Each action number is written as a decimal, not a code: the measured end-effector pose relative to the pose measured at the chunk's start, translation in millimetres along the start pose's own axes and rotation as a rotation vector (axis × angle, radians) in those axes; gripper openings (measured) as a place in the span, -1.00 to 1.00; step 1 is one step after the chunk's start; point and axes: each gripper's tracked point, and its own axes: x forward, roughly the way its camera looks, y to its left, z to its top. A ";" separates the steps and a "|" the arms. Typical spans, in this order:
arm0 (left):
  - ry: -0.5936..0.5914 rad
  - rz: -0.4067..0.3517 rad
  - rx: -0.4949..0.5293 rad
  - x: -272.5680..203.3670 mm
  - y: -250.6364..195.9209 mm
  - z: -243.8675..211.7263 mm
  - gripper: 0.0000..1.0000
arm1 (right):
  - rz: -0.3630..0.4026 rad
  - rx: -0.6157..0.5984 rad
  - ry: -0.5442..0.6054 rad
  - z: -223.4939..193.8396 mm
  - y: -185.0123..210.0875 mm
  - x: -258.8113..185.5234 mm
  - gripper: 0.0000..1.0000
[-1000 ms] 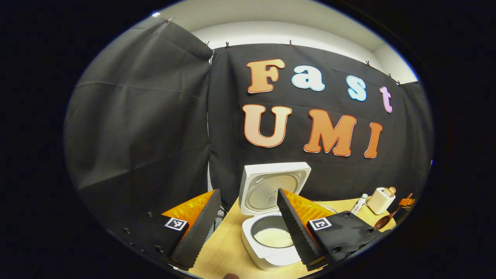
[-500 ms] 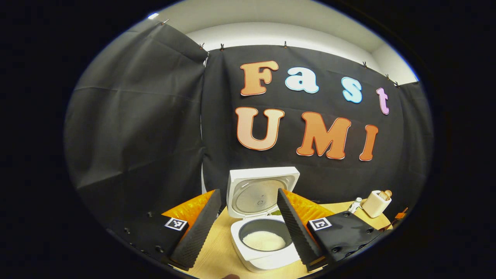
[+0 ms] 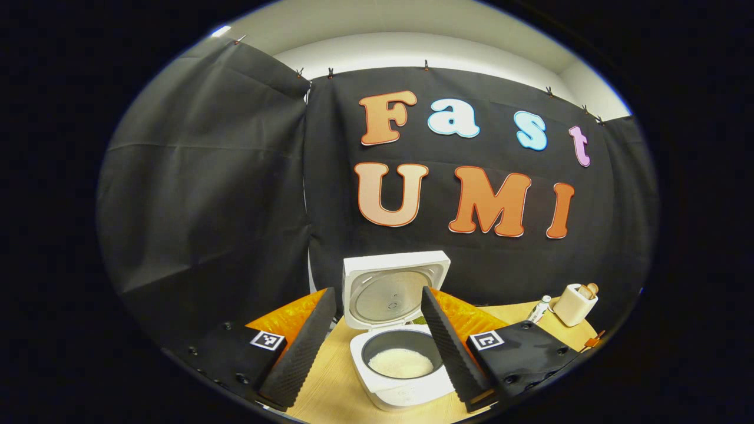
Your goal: Close the left gripper, press the button to open the rice cooker; take a wooden spoon from the chopstick holder with the right hand, scoop a spoonful of rice and pour it into the rice cooker, then put the wooden spoon back into the chopstick holder.
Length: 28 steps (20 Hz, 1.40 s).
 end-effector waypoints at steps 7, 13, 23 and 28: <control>0.012 -0.017 -0.040 0.8 -9.3 -4.2 0.96 | -0.028 0.014 0.046 -12.3 -16.1 5.2 -0.62; 0.011 -0.016 -0.030 9.1 -12.2 5.7 0.96 | -0.138 -0.036 0.036 -3.6 -41.1 -0.9 0.58; 0.018 -0.039 -0.059 69.6 -19.3 59.1 0.96 | -0.276 -0.172 -0.064 61.3 -49.8 -44.5 0.90; 0.067 -0.058 -0.046 135.2 -23.1 86.8 0.96 | -0.259 -0.180 -0.115 83.8 -35.3 -58.1 0.89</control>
